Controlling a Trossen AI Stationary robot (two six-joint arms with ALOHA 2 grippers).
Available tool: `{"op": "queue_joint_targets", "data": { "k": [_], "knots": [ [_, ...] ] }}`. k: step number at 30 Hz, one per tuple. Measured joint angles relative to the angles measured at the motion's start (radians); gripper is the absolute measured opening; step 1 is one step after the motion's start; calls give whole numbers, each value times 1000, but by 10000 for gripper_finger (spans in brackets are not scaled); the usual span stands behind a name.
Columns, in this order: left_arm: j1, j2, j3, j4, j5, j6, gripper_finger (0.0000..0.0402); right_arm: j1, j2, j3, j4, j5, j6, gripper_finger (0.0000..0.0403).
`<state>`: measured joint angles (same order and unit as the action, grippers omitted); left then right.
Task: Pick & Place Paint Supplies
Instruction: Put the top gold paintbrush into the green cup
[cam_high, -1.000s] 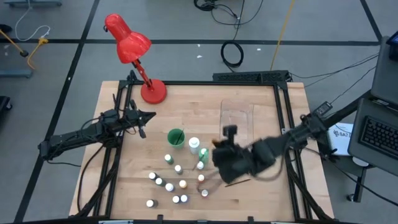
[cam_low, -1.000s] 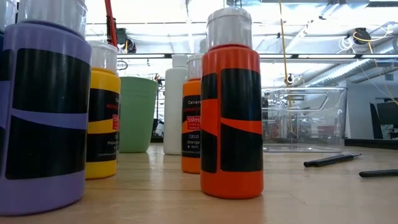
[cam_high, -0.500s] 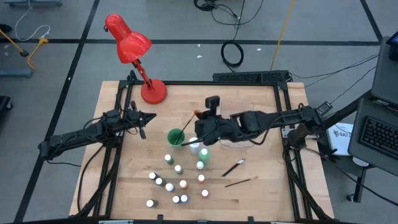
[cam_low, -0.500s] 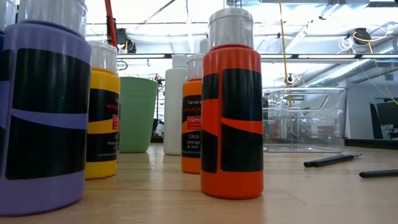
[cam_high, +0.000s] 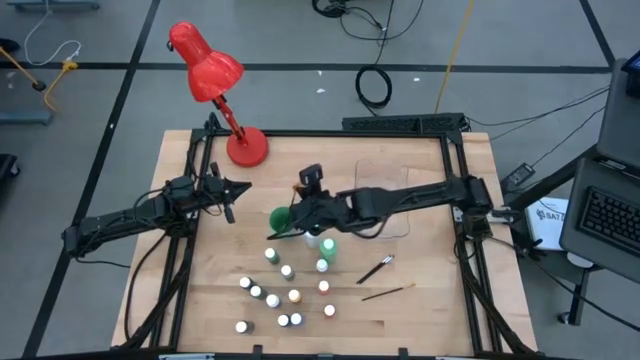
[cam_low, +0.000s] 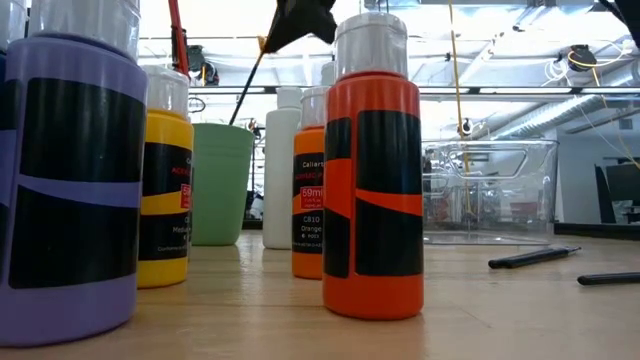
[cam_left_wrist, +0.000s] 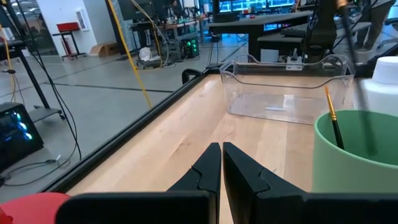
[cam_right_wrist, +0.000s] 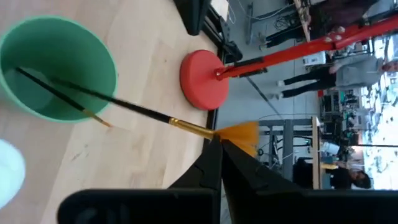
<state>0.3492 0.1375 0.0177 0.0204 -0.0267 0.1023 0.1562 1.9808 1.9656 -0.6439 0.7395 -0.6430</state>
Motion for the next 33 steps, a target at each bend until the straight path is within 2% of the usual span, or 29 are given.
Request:
{"op": "queue_joint_targets", "data": {
  "k": [2, 7, 11, 25, 30, 33],
  "knots": [
    [0, 0, 0, 0, 0, 6, 21, -3, 4, 0, 9, 26, -11, 0],
    [0, 0, 0, 0, 0, 13, 21, -6, 2, 0, 26, 12, -1, 0],
    [0, 0, 0, 2, 0, 20, 21, -6, 2, -3, 40, -55, 2, 0],
    [0, 0, 0, 4, -1, 20, 21, -7, 2, -269, 328, -60, -104, 0],
    [0, 0, 0, 5, -1, 25, 21, -7, 2, -317, 391, -66, -111, 0],
    [0, 0, 0, 5, -1, 26, 21, -7, 2, -335, 391, -112, -107, 0]
  ]
}}
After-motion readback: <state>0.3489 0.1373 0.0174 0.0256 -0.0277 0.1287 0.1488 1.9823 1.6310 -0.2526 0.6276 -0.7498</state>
